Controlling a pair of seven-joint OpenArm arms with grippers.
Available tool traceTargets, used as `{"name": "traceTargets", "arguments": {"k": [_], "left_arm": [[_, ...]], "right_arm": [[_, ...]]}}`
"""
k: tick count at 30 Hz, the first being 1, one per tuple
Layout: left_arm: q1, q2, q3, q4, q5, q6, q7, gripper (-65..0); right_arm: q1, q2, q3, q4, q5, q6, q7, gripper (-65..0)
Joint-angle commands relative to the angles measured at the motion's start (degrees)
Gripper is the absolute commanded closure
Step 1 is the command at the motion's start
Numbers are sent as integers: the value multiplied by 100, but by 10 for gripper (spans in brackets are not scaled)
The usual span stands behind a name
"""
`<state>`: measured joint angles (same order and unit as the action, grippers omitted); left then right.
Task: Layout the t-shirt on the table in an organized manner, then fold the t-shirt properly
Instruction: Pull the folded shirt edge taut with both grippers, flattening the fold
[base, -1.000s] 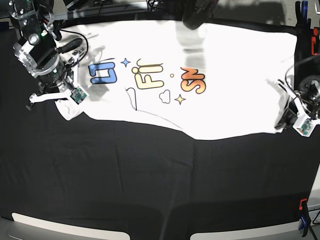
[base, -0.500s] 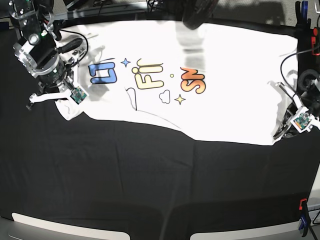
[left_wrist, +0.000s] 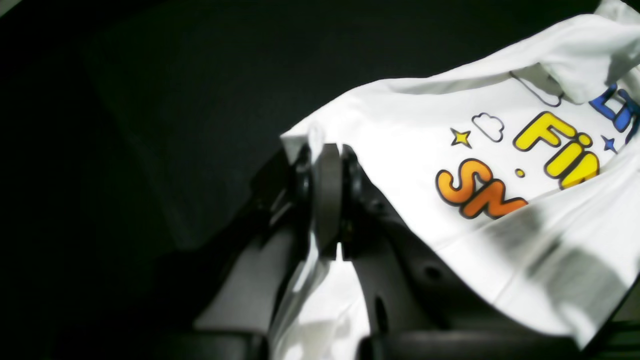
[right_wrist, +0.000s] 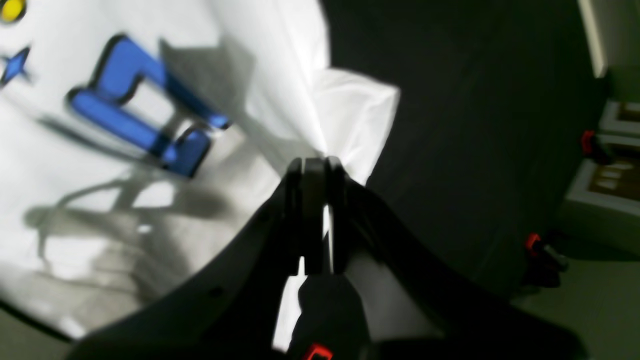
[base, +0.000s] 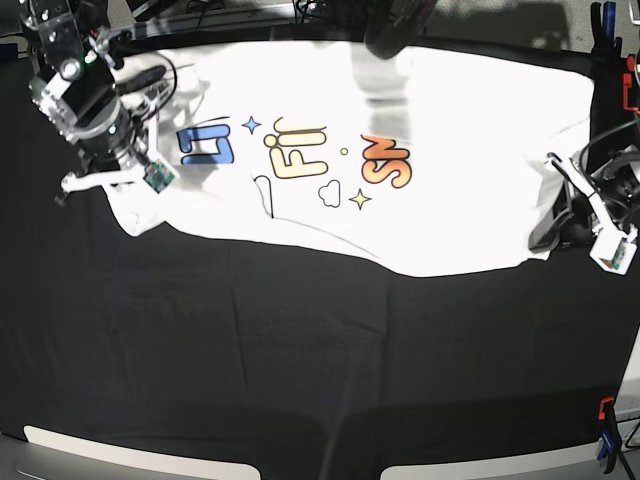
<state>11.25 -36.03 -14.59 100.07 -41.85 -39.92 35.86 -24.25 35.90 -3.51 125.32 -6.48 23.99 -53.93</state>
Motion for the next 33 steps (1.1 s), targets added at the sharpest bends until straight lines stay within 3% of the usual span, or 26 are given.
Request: {"name": "traceTargets", "arguments": {"k": [1,6,13,19,25,33], "left_arm": [[-22,-101,-37,90,-48,-8,-192,0],[133,-101,-37,94,0,-8,-243,0],[341,-205,-39,94,7,-8,-197,0],[728,-509,-50,94,289,-8,-227,0],[785,-542,-50,94,345,-8,-201,0],[785,-544,-50,92,343,-8,374,0]], "right_arm": [[-48,79,48,111,-236,-46,31,0],[-446,81,48,111,-997,-48,33,0],[-721,94,83,111,-1436,-50,-164,0],[-734,94,450,111,-1434,-48,-208,0],[-739,94,688,111,-1156,-42,-236,0],[-737,94,688,111,-1152,-44,-398,0]]}}
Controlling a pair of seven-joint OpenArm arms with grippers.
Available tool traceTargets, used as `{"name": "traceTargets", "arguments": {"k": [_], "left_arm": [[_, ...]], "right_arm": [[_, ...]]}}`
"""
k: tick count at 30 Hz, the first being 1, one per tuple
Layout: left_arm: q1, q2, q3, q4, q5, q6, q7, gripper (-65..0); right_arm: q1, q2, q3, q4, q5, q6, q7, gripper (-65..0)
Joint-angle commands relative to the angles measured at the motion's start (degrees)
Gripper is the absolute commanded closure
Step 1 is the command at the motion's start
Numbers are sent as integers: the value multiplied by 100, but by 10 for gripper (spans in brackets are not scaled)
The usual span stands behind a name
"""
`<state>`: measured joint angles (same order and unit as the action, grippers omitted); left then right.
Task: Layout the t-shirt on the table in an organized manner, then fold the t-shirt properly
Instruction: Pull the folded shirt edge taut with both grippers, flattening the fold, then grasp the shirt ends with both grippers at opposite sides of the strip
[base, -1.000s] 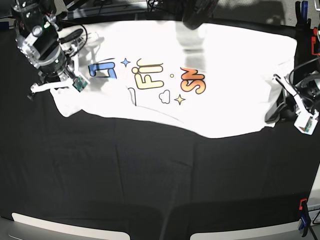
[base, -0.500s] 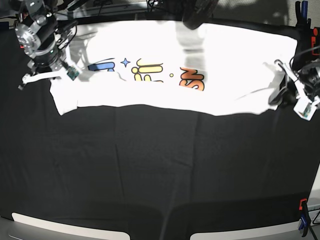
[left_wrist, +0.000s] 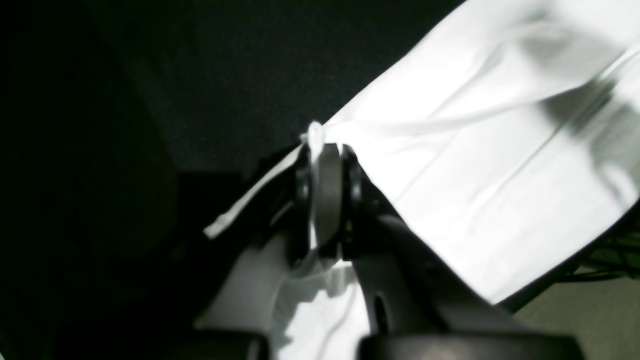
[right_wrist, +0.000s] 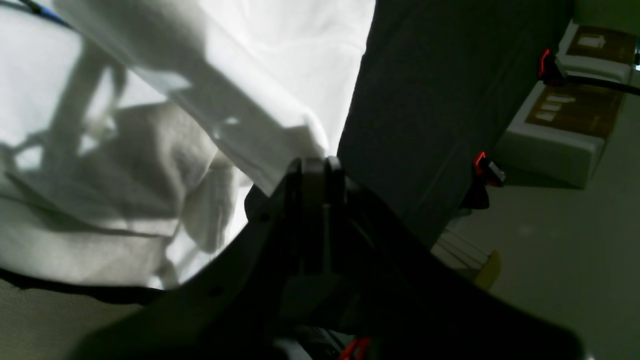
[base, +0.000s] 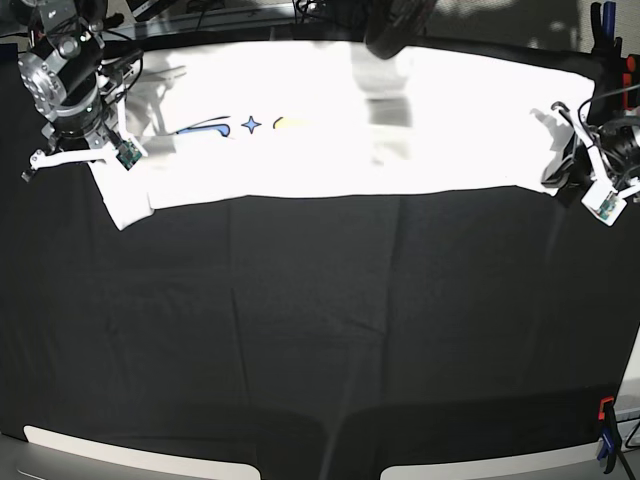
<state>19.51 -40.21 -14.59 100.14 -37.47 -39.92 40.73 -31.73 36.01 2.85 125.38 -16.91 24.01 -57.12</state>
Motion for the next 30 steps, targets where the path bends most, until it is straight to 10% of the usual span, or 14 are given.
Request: {"name": "traceTargets", "arguments": {"k": [1,8,10,17,30], "left_arm": [[-42,-127,-50,85,-96,-8,-131,0],[-42,-127,-48,83,-111,-8,-98,0],[-42,-127,-48,83,-144,-8,52,-109],[2,-144,-48,83,-1408,-8,1663,-175],[160,44,-48,83,-1513,-8,717,-175]], "right_arm": [[11,83,52,105,-107,-46,-79,0],[11,83,52,105,-90,-48,-79,0],[11,83,52,105,-81,-48,-79,0],[13,83,52,105,-68,-48,-79,0],[11,83,52,105,667,-33,-286,0]]}}
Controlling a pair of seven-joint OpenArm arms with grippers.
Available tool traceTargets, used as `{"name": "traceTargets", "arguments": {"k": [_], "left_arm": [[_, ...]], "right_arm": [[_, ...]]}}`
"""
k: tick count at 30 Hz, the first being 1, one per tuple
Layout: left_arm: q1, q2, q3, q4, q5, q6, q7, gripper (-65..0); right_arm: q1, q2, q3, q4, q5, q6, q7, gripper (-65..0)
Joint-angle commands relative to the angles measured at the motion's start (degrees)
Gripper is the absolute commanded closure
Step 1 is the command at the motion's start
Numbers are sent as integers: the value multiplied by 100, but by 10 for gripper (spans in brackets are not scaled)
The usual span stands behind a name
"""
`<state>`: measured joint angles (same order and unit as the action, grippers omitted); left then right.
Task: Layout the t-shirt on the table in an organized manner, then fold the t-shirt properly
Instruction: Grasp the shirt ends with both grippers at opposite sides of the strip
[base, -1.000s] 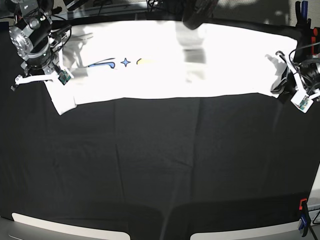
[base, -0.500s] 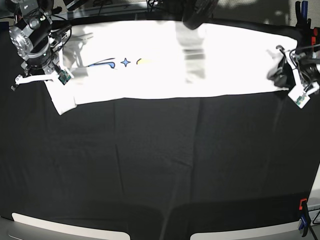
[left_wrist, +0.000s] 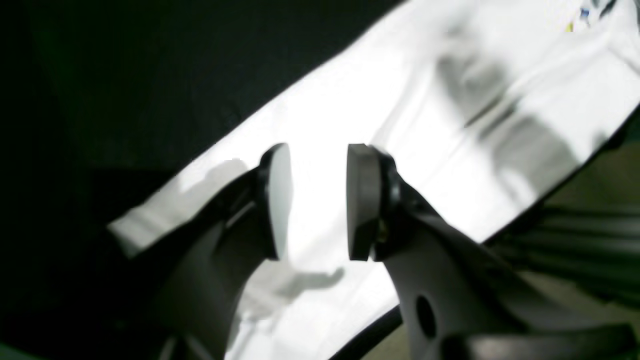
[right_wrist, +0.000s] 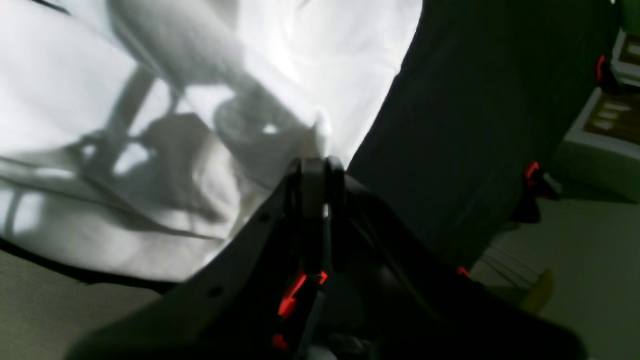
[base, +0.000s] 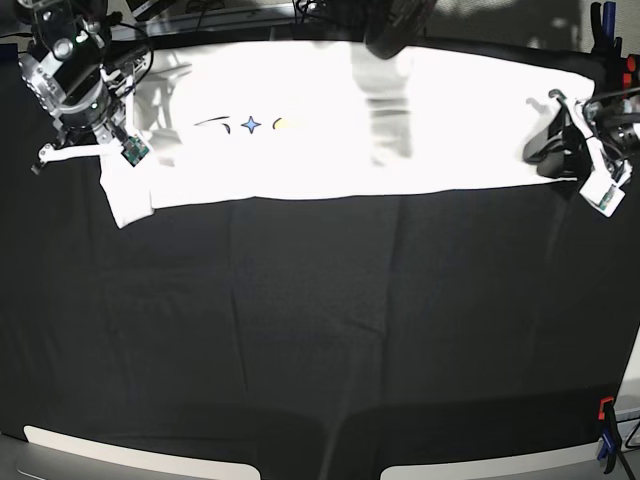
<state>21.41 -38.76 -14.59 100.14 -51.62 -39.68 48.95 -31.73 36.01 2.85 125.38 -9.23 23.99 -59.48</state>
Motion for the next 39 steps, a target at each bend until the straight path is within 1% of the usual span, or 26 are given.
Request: {"name": "traceTargets", "arguments": {"k": [1,8,11,14,22,23,24,26,27,28,29,30,33,35,37,39], "left_arm": [[-28,-9,-48,83,-98,-32,-92,-175],[-26,627,-48,83,-98,-32,72,-175],[-26,811,-48,83,-98,-32,70,-175],[-26,876,-48,83,-98,-32,70,-175],[-26,874,-48,83,-96,-32,70,-175],[-26,874,-48,83,-96,-32,70,-175],[-26,874,-48,83,-96,-32,70,-175],[-26,874,-48,83,-96,-32,72,-175],[-26,874,-48,83,-96,-32,70,-175],[-26,874,-48,83,-96,-32,70,-175],[-26,872,-48,83,-96,-32,70,-175],[-28,874,-48,83,-96,-32,70,-175],[-28,872,-48,83,-70,-32,76,-175],[-31,872,-48,83,166,-32,68,-175],[-31,870,-48,83,428,-32,70,-175],[-31,870,-48,83,393,-32,70,-175]], "right_arm": [[11,83,52,105,-103,-28,-127,0],[7,81,52,105,-83,-28,-437,0],[-90,81,52,105,249,-26,-483,0],[-212,81,52,105,544,-17,-503,0],[-245,81,52,105,540,-50,-599,0],[-245,79,52,105,540,-61,-597,-57],[-245,79,52,105,540,-120,-592,-129],[-243,81,52,105,527,-367,-555,-249],[-243,81,52,105,496,-529,-527,-289],[-238,81,52,105,485,-686,-527,-306],[-236,83,52,105,450,-798,-529,-306],[-243,81,52,105,358,-824,-492,-305],[-240,83,52,289,-140,-822,-39,-305],[-238,83,52,595,-422,-883,219,-305],[-236,83,52,962,-562,-1108,448,-305],[-212,83,52,962,-588,-1438,643,-305]]}}
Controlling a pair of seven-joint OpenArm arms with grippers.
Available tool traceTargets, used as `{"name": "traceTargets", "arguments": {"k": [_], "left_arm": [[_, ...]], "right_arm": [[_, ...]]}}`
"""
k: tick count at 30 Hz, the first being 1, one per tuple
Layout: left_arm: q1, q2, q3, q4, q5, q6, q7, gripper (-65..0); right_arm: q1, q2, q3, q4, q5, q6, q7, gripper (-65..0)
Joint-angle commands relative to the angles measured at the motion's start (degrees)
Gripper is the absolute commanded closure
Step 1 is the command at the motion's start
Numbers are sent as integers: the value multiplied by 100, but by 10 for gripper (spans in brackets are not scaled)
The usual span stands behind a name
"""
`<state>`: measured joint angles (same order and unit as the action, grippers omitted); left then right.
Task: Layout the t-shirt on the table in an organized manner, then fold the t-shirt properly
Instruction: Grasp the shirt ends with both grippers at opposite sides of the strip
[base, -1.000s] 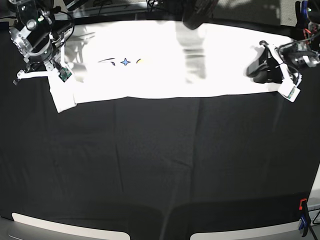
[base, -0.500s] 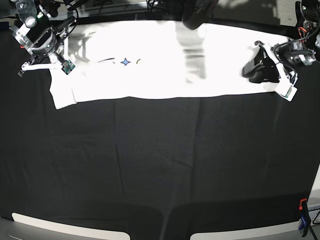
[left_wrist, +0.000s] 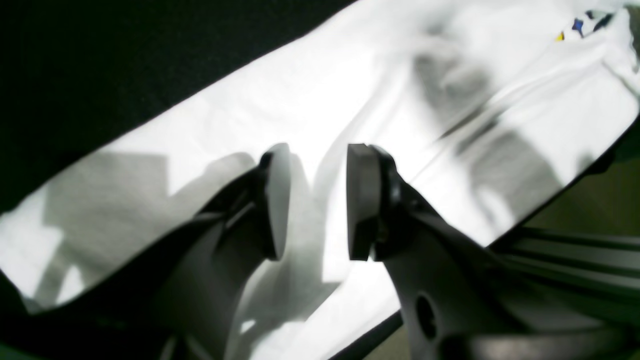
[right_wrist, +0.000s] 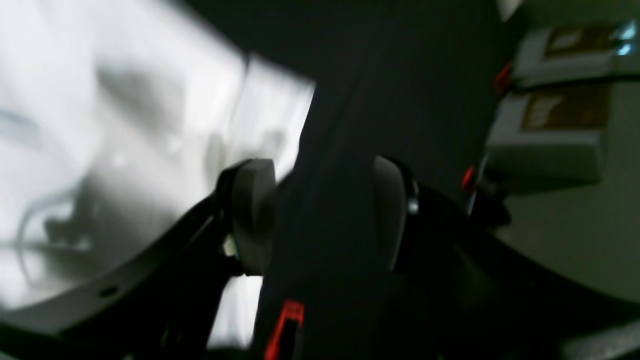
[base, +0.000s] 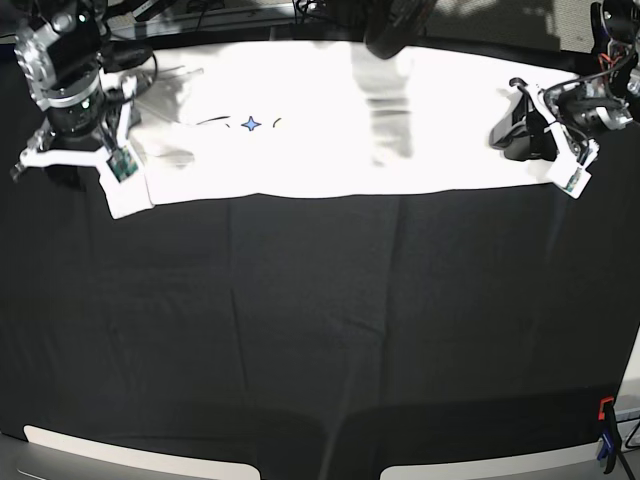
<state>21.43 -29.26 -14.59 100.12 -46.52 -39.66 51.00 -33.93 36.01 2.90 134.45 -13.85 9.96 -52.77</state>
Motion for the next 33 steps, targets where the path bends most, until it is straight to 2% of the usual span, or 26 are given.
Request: {"name": "traceTargets", "arguments": {"k": [1,3,8,11,17,18,19,21,22,27,30,33], "left_arm": [[-33,-81,-48,85,-136,-34,-146,-175],[-42,-98,-83,85,-149,-34,-157,-175],[-66,-111,-621,87,-2,308,-179,-206],[-61,-111,-1117,85,-22,369,-166,-230],[-63,-109,-1832,87,-562,365,-236,-234],[-61,-111,-1869,87,-540,367,-251,-252],[-61,-111,-1880,85,-455,369,-247,-300],[-61,-109,-1880,85,-118,361,-210,-437],[-61,-111,-1880,85,13,363,-168,-451],[-61,-125,-1880,83,212,365,125,-448],[-66,-127,-1880,-22,208,367,144,-447],[-63,-127,-1880,-315,-66,367,153,-447]], "right_arm": [[66,63,46,55,-42,-251,168,-305],[144,63,48,55,61,-452,173,-305],[186,66,48,55,61,-455,170,-305],[186,66,48,55,98,-455,160,-305],[186,66,48,55,98,-459,155,-305],[186,66,48,55,101,-459,149,-305],[186,66,48,55,98,-457,142,-305],[186,66,48,55,98,-459,133,-305],[186,66,48,55,98,-459,131,-305],[184,66,48,55,129,-461,90,-305],[184,39,46,55,671,-457,125,-305],[181,-264,46,55,933,-446,245,-305]]}}
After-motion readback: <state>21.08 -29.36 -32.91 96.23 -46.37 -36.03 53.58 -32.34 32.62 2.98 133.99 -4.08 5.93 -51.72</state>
